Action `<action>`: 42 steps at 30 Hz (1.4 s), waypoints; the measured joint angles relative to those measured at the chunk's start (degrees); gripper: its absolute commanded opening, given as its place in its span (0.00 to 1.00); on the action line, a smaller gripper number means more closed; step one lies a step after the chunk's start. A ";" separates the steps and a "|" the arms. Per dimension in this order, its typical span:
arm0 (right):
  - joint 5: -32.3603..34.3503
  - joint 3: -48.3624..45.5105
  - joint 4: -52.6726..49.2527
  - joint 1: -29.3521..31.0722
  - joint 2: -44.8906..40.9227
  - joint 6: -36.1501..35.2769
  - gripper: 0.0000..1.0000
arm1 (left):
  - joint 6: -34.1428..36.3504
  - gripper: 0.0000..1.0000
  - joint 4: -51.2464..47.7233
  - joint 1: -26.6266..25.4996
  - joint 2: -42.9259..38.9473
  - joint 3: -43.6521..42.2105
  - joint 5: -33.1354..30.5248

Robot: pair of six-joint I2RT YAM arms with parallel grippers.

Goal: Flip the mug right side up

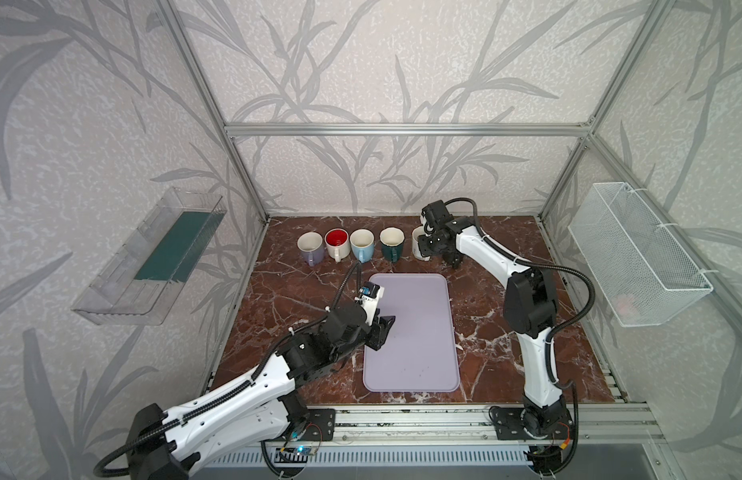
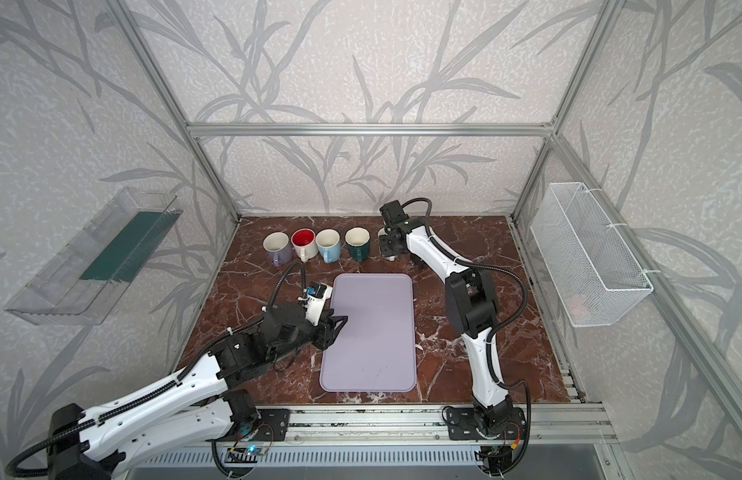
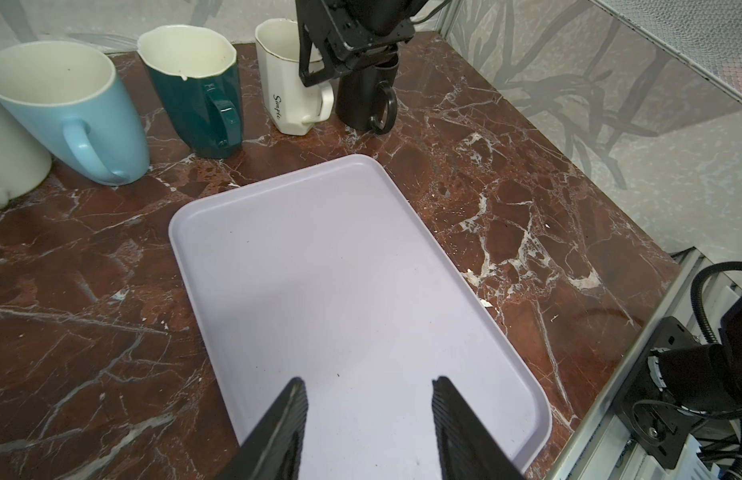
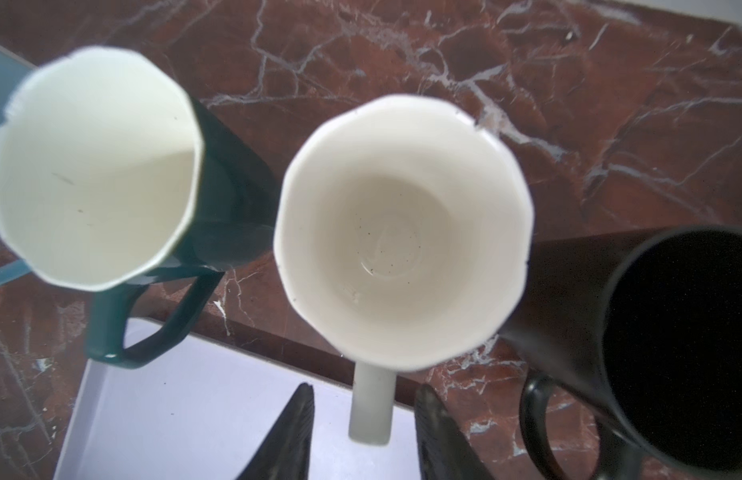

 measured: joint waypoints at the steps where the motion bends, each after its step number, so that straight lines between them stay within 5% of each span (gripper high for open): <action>1: 0.13 -0.66 0.46 -0.02 -1.07 -0.02 0.45 | -0.09 0.53 -0.63 0.00 0.17 0.83 -0.74; 13: 2.47 -10.58 6.47 -0.33 -15.65 -2.89 0.69 | 1.46 0.60 -11.39 1.07 7.85 18.53 -11.32; 15: 2.19 -11.19 7.15 -0.72 -17.88 -3.98 0.76 | 2.71 0.99 -12.85 2.56 9.53 21.77 -12.13; 18: 0.72 -12.94 8.33 -1.79 -21.51 -5.60 0.81 | 3.58 0.99 -15.26 7.72 11.78 26.53 -11.32; 19: -0.74 -14.01 8.74 -2.56 -23.15 -5.86 0.99 | 3.72 0.99 -15.96 10.19 12.57 28.20 -10.67; 28: -10.29 -25.27 10.51 -15.89 -37.92 -6.71 0.99 | 6.23 0.99 -20.57 27.36 19.63 39.47 -8.50; 31: -8.52 -32.17 12.39 -18.53 -44.92 -7.34 0.99 | 7.19 0.99 -18.18 33.75 20.48 37.55 -8.22; 35: -5.03 -45.07 19.47 -20.22 -53.70 -9.29 0.99 | 7.45 0.99 -7.69 43.17 19.47 24.63 -10.69; 42: -3.98 -59.36 29.75 -29.16 -54.31 -10.49 0.99 | 7.98 0.99 10.86 53.62 21.55 2.25 -11.37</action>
